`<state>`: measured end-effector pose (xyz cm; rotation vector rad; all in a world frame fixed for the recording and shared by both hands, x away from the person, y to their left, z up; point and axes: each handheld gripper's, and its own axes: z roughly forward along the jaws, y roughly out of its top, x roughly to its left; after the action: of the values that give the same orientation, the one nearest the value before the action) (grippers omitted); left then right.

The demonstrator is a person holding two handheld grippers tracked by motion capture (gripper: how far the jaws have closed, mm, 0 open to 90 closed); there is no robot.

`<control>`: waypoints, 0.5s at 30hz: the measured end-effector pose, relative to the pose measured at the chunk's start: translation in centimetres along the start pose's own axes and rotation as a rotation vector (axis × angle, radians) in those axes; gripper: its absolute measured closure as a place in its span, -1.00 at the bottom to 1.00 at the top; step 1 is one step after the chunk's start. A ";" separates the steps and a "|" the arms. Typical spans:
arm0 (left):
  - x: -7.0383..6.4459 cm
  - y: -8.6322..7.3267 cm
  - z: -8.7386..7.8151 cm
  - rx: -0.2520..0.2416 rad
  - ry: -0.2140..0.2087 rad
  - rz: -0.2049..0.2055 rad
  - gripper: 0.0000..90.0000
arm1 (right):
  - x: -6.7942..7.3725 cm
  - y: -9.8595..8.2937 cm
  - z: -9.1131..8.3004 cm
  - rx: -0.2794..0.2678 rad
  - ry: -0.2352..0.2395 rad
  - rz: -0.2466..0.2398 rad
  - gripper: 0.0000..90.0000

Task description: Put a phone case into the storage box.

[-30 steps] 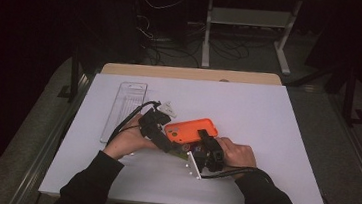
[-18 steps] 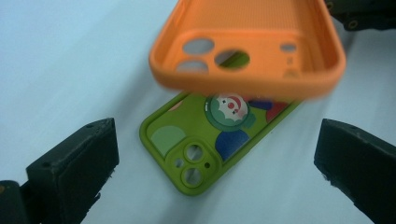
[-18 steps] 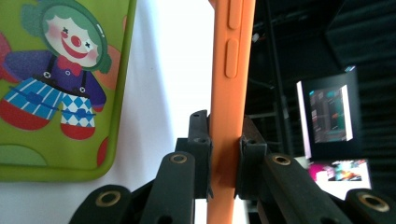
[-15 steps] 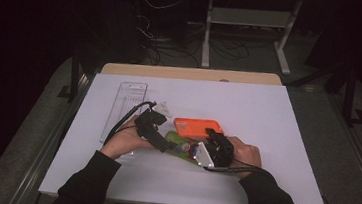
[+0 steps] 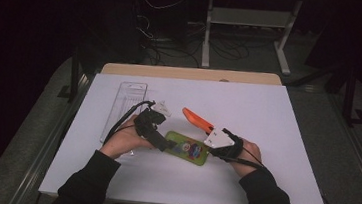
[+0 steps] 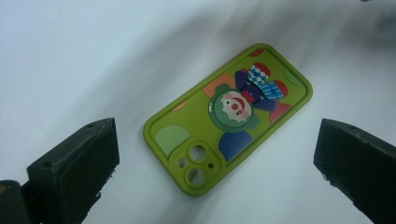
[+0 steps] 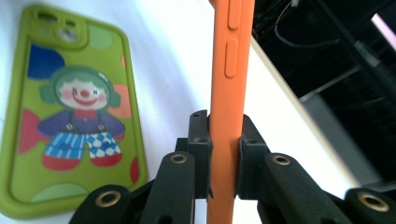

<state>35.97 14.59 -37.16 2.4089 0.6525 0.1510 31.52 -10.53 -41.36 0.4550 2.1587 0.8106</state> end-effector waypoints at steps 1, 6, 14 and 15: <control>0.0 0.0 0.0 -0.001 0.000 0.001 -1.00 | -0.2 -0.1 0.0 -0.004 0.014 0.029 0.75; -0.1 0.0 0.1 -0.020 -0.005 -0.035 -1.00 | -1.5 -0.6 -0.2 -0.041 0.093 0.228 0.75; 0.1 0.0 0.0 -0.018 -0.002 -0.024 -1.00 | -3.3 -1.7 -0.1 -0.059 0.207 0.472 0.75; 0.1 0.0 -0.1 -0.021 -0.001 -0.024 -1.00 | -3.5 -1.8 -0.1 -0.061 0.222 0.502 0.75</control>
<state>36.04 14.68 -37.10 2.3802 0.6760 0.1459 33.61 -13.82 -40.69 0.9350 2.2413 1.2462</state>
